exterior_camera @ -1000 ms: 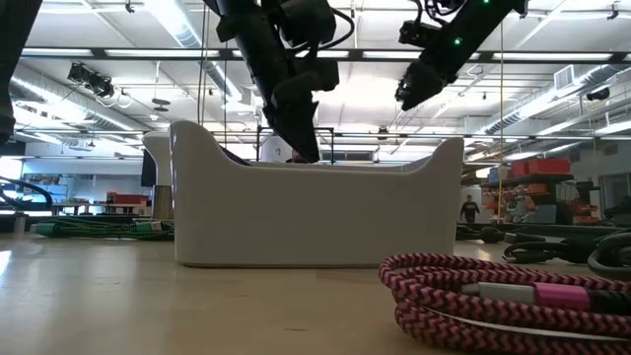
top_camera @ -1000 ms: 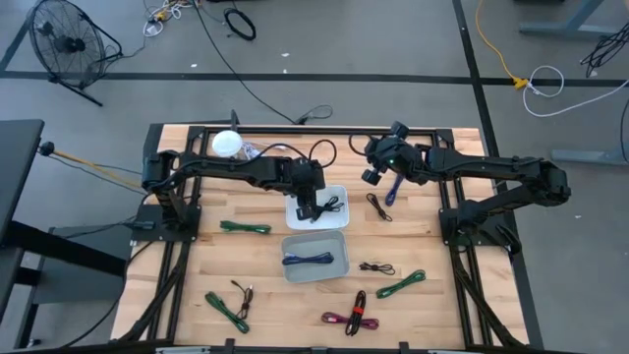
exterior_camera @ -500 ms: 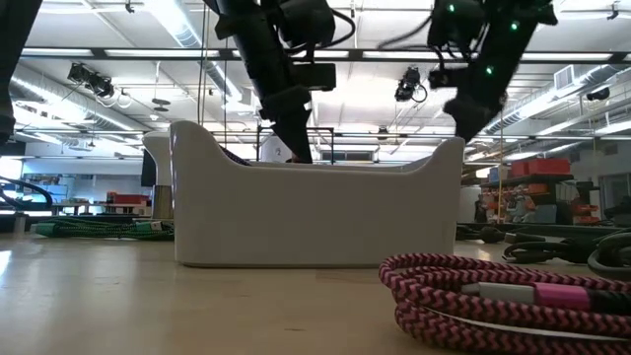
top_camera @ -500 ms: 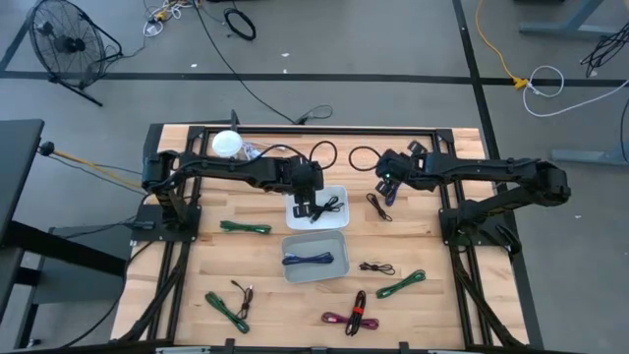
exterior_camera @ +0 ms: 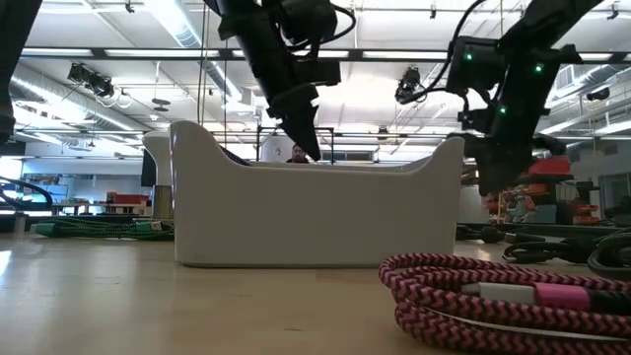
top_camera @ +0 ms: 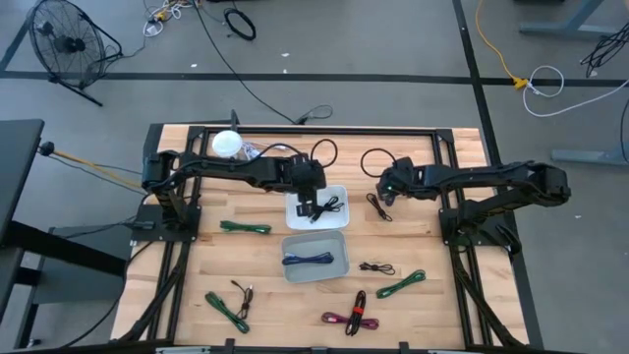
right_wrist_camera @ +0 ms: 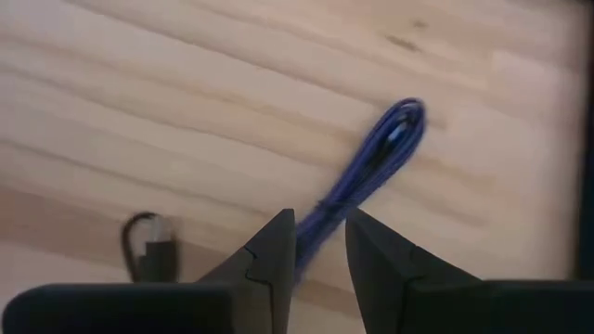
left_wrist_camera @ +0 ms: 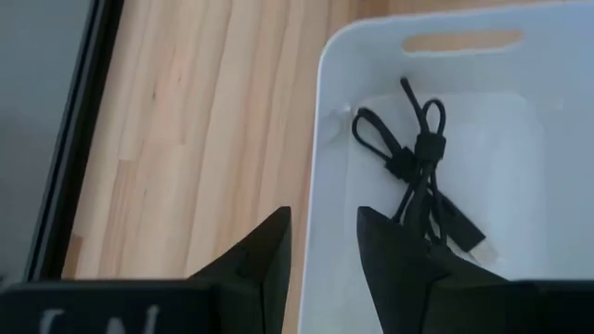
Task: Pick & Place USB Port
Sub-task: Put the violet charger cable into the gray container
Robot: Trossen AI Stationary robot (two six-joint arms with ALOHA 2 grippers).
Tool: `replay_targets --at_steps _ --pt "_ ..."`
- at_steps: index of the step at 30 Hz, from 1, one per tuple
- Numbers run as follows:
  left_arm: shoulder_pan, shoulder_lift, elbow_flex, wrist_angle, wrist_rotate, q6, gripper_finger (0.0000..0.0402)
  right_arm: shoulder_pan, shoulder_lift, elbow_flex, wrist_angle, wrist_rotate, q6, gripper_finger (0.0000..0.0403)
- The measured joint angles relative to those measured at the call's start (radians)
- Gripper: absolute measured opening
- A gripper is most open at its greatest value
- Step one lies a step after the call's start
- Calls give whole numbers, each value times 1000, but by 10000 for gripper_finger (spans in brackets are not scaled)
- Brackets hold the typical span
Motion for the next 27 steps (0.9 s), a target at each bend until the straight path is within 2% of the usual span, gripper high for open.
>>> replay_targets --at_steps 4,10,16,22,27 --pt "0 0 0 33 0 5 131 0 0 -33 67 -50 37 100" --pt "0 0 0 50 0 6 131 0 0 -94 132 -58 123 111" --pt "0 0 0 50 0 8 131 0 0 -160 209 -66 191 152" --pt "0 0 0 55 0 28 131 0 0 -218 383 -65 206 202" --pt "0 0 0 65 0 33 131 0 0 -223 374 -62 195 221"
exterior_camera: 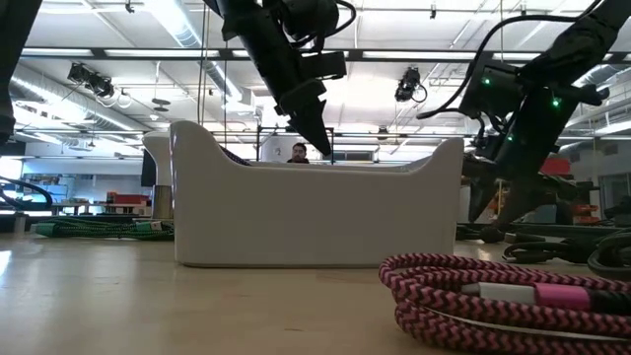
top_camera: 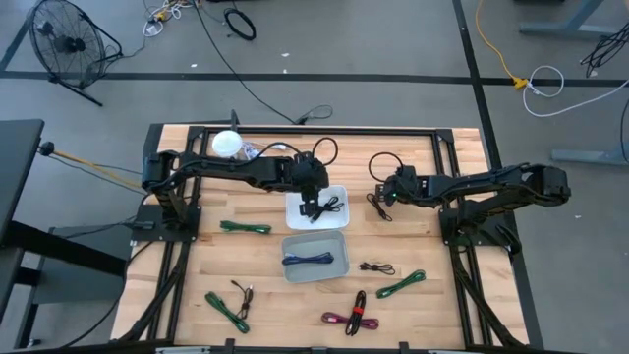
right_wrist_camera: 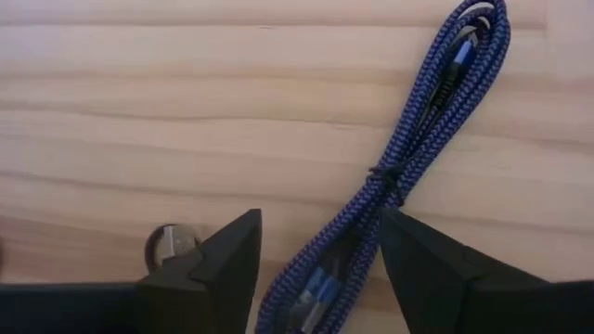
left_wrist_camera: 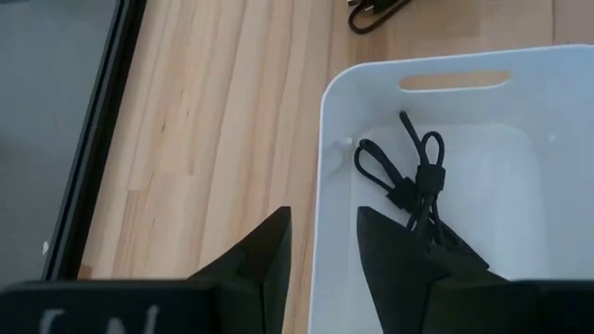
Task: Pick & Place USB Port
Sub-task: Put the violet charger cable into the gray container
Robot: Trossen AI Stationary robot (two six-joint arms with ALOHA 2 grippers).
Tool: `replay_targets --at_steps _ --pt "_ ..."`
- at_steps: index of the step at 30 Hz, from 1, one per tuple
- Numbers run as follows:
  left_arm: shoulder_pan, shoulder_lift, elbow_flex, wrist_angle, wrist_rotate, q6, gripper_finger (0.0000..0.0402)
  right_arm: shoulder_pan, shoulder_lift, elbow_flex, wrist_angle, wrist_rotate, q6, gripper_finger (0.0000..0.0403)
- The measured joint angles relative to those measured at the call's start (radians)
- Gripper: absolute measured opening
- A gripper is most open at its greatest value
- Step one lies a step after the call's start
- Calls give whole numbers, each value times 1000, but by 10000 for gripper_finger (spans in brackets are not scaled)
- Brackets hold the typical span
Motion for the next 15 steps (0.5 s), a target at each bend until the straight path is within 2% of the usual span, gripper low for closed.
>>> replay_targets --at_steps 7,11,15 --pt "0 0 0 0 0 1 131 -23 0 0 12 21 -33 220" --pt "0 0 0 -1 0 0 131 -45 0 0 -9 -28 -37 220" --pt "0 0 0 0 0 0 131 -46 0 0 -10 -34 -37 220"
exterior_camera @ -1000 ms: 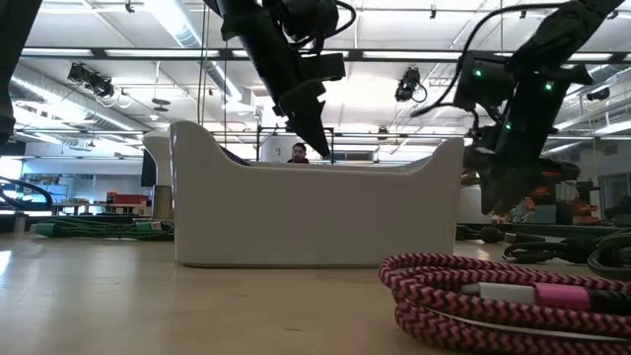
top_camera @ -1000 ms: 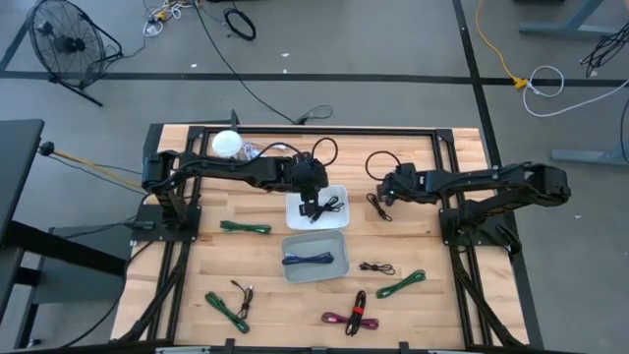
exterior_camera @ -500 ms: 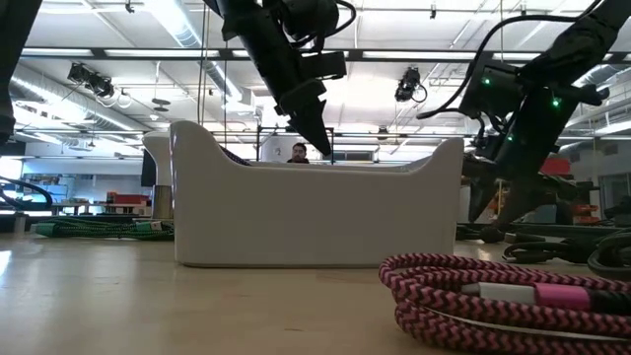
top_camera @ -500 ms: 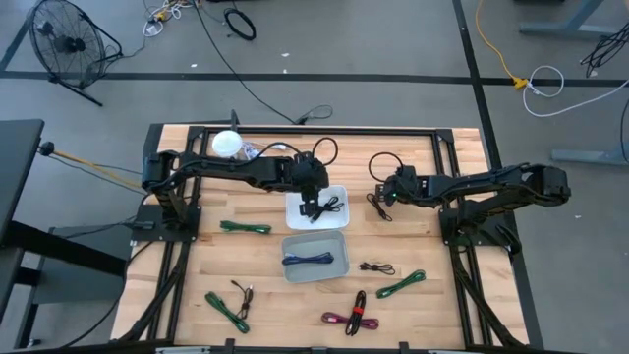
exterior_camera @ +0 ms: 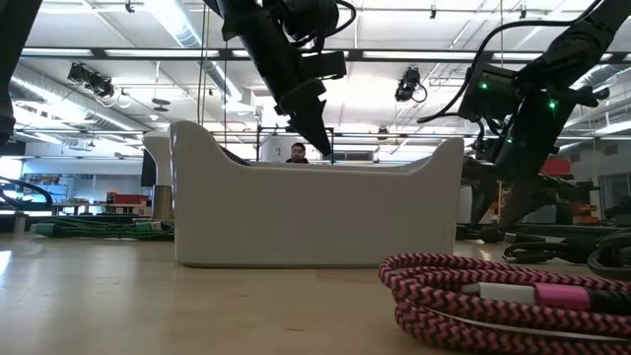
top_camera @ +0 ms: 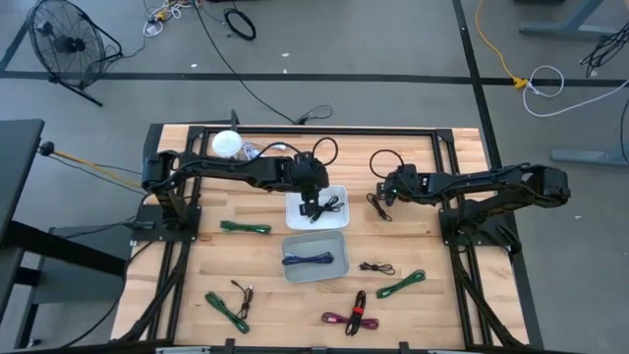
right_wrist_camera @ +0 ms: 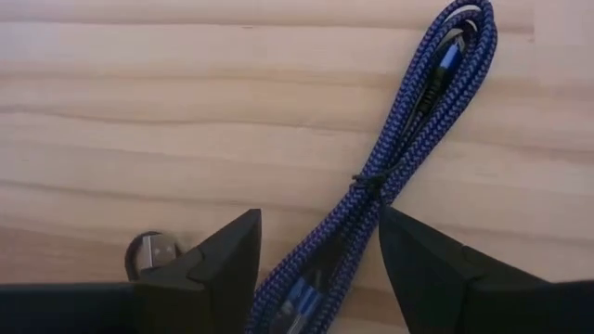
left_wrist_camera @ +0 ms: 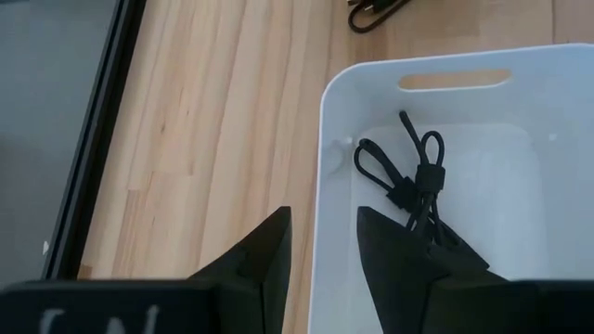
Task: Pick & Place USB Port
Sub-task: Put the violet charger cable into the gray container
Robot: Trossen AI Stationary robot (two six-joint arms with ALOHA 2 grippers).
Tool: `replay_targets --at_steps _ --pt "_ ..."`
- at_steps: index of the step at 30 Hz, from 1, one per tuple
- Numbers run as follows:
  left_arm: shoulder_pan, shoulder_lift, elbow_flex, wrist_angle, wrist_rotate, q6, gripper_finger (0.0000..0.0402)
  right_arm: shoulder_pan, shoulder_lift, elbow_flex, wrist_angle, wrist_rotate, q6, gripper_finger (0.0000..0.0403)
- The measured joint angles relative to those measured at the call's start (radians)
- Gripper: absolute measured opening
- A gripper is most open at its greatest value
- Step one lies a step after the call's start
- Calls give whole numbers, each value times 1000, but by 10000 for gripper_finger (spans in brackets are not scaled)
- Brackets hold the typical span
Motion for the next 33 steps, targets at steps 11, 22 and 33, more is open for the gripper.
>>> replay_targets --at_steps 11,22,33 --pt "1 0 0 0 0 0 131 2 93 4 -3 -5 23 220" --pt "1 0 0 -1 0 -3 131 2 130 5 -47 16 22 76" --pt "1 0 0 1 0 -8 131 -5 81 66 -67 -11 -159 19"
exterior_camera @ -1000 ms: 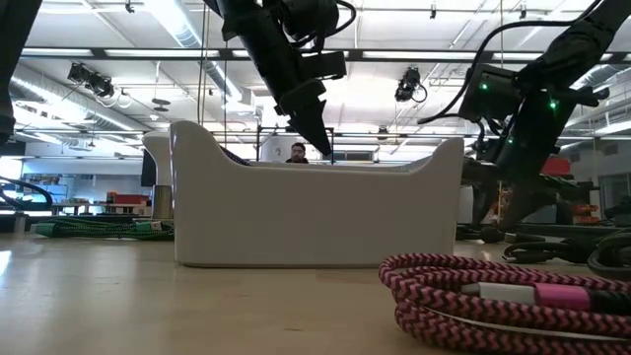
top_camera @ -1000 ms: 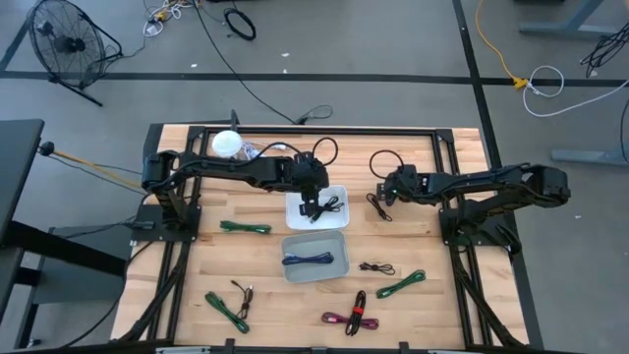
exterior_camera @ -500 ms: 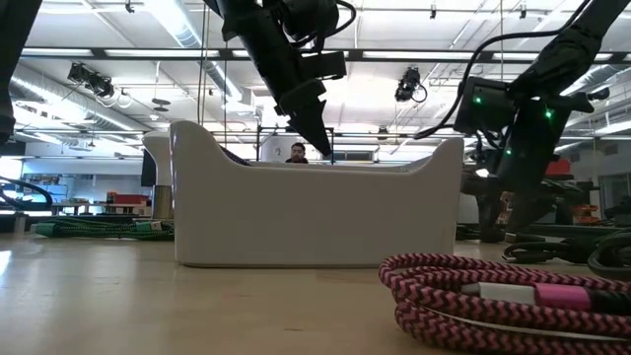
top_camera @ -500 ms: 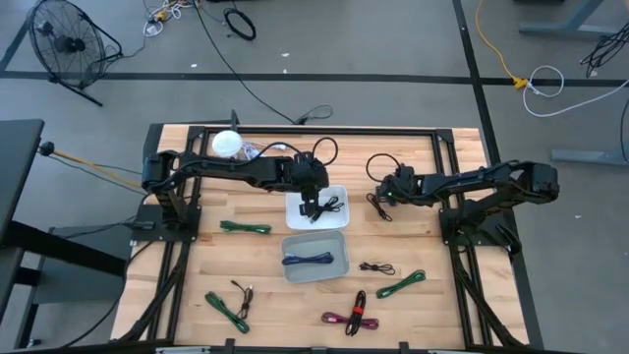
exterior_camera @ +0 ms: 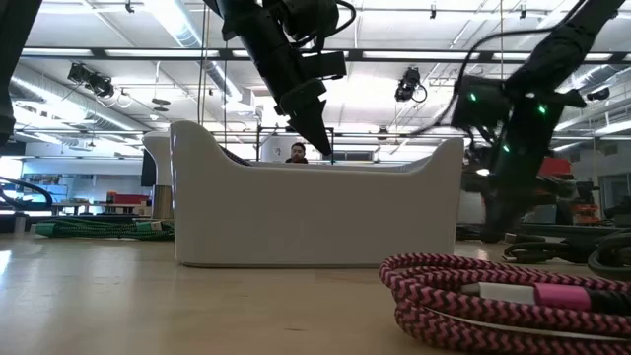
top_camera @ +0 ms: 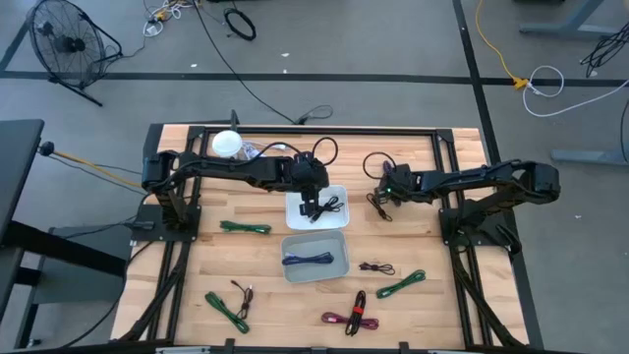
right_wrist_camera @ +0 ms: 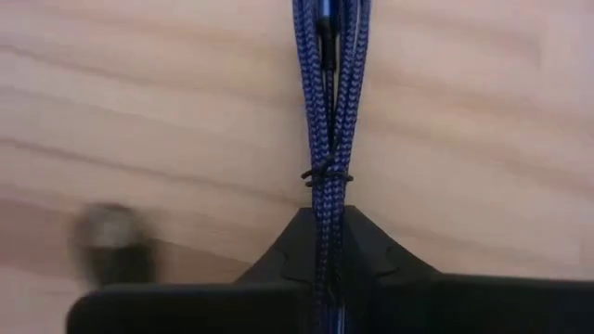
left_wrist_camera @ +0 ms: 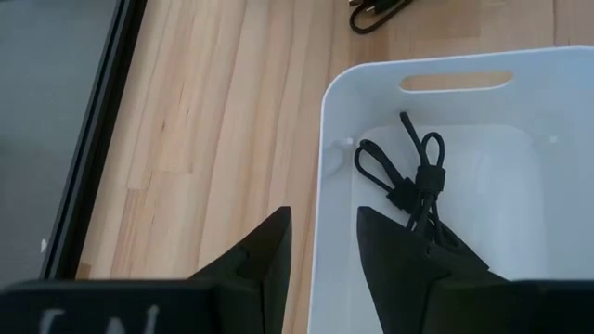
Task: Pick & Place USB Port
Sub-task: Put the violet charger cable into the gray container
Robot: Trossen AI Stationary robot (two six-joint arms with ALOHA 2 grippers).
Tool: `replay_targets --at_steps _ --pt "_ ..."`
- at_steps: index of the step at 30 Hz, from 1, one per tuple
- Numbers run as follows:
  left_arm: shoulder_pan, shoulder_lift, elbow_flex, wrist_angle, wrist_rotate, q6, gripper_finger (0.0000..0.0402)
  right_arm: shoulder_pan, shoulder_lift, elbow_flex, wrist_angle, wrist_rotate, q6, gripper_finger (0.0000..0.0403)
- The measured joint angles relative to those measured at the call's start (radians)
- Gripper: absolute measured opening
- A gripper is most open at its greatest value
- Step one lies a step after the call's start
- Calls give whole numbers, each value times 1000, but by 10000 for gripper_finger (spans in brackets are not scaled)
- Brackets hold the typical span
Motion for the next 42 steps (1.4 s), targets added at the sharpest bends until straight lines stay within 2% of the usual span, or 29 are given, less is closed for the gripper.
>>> replay_targets --at_steps 3,12,17,24,33,35,38,42 --pt "0 0 0 0 0 -2 131 1 -30 66 -23 8 -88 9" --pt "-13 0 0 -1 3 -3 131 41 -93 321 -294 11 -311 1" --pt "-31 0 0 -33 3 -3 131 131 -131 431 -317 -55 -417 1" --pt "-54 0 0 -35 2 5 131 326 -185 514 -370 -89 -436 1" --pt "-58 0 0 -36 0 -3 131 608 -178 515 -324 -87 -334 1" --pt "-58 0 0 -36 0 -3 131 659 -160 515 -280 -60 -326 1" --pt "-58 0 0 -33 0 -3 131 716 -119 515 -205 -17 -335 0" --pt "-57 0 0 -30 0 -3 131 754 -38 515 -101 -10 -376 0"
